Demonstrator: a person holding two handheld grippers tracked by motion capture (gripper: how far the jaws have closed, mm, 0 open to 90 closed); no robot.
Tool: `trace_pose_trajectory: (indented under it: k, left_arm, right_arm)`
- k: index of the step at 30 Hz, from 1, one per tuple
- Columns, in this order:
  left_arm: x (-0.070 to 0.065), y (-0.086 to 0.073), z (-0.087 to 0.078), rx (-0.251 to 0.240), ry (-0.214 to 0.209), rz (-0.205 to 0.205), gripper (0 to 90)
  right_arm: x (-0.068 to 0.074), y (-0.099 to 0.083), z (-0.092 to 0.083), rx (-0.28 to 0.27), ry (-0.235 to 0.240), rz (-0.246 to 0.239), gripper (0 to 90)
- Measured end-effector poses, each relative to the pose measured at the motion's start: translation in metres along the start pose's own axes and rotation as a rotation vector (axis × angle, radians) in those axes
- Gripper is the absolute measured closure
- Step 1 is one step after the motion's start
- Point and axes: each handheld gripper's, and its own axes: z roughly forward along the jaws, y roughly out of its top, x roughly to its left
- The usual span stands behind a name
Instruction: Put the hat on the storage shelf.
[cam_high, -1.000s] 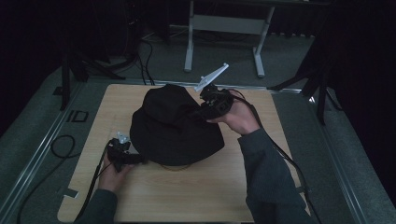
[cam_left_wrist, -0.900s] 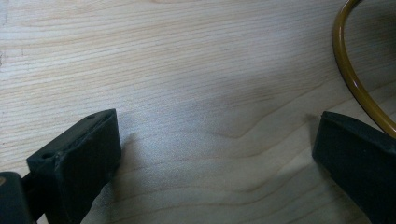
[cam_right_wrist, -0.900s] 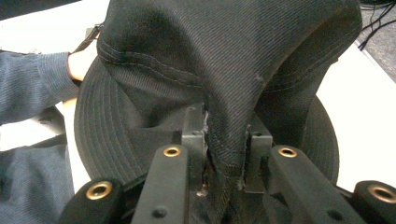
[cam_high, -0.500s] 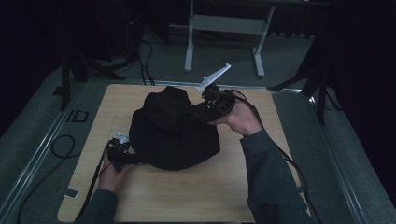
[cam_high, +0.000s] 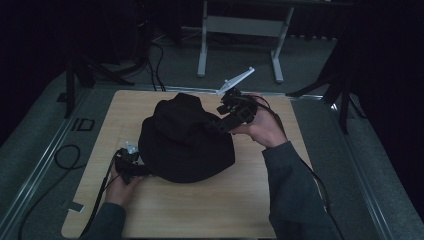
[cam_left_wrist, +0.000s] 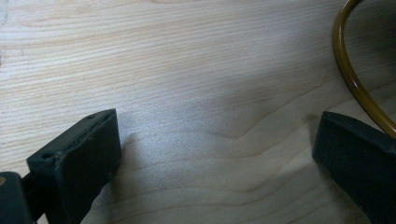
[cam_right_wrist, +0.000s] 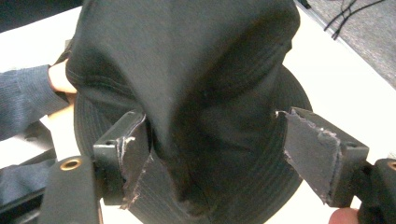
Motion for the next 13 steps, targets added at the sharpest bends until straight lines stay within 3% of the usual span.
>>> trace_pose_trajectory:
  k: [13]
  left_arm:
    - [0.0,0.0,0.0,0.001,-0.001,0.001,1.3]
  right_arm:
    - [-0.009,-0.019,-0.014,-0.035,-0.008,0.047,20.8]
